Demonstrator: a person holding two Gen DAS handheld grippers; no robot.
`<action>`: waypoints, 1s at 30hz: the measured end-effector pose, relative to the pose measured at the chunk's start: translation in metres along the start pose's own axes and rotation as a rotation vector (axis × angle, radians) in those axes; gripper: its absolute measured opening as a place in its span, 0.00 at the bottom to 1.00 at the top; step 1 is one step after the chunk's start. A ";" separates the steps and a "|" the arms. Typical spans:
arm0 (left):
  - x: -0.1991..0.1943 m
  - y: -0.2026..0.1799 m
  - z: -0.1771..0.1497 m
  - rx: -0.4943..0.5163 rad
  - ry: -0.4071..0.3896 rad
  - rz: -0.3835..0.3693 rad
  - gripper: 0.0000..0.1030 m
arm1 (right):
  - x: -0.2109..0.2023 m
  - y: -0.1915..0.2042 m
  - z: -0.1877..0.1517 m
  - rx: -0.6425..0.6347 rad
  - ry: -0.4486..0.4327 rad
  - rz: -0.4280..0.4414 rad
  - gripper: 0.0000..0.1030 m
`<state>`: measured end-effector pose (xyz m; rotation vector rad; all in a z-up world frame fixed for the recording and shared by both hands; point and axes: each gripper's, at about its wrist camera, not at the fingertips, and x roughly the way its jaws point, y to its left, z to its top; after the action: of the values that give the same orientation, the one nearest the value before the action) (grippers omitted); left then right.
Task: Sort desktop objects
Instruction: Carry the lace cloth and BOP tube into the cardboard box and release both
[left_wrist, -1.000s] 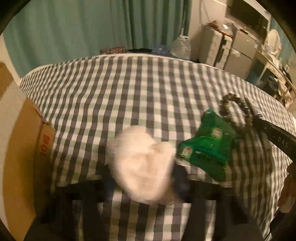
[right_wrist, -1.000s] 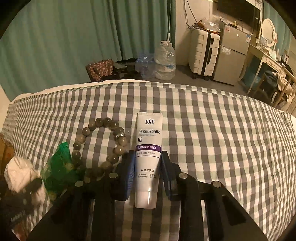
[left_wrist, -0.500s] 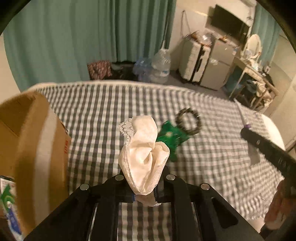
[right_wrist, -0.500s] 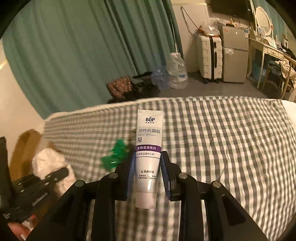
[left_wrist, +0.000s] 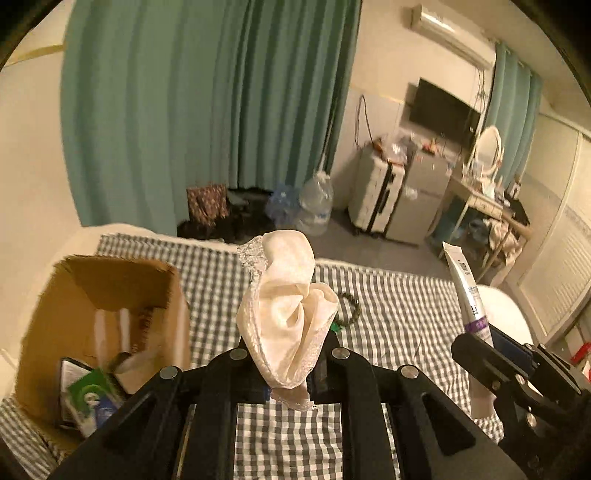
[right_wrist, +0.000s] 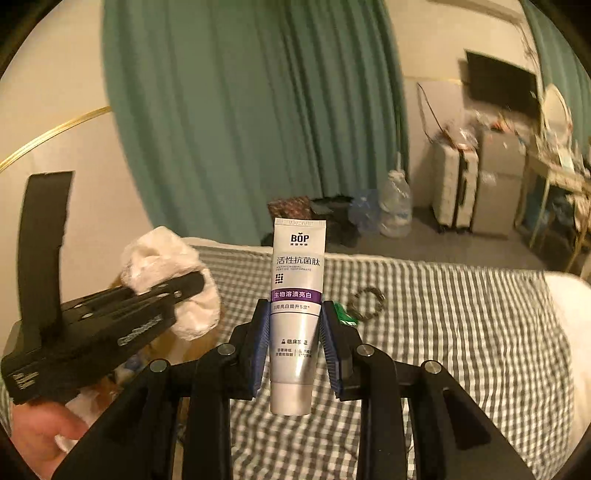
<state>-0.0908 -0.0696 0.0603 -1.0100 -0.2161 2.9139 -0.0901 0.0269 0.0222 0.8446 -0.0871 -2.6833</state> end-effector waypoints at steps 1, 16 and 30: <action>-0.007 0.007 0.003 -0.007 -0.015 0.004 0.13 | -0.006 0.009 0.003 -0.015 -0.009 0.007 0.26; -0.035 0.137 -0.012 -0.135 -0.035 0.135 0.13 | 0.016 0.145 0.001 -0.168 0.020 0.201 0.26; 0.019 0.240 -0.051 -0.242 0.100 0.243 0.13 | 0.130 0.201 -0.038 -0.218 0.231 0.291 0.26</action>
<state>-0.0748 -0.2995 -0.0263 -1.2989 -0.4840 3.0963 -0.1109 -0.2037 -0.0489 0.9810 0.1246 -2.2615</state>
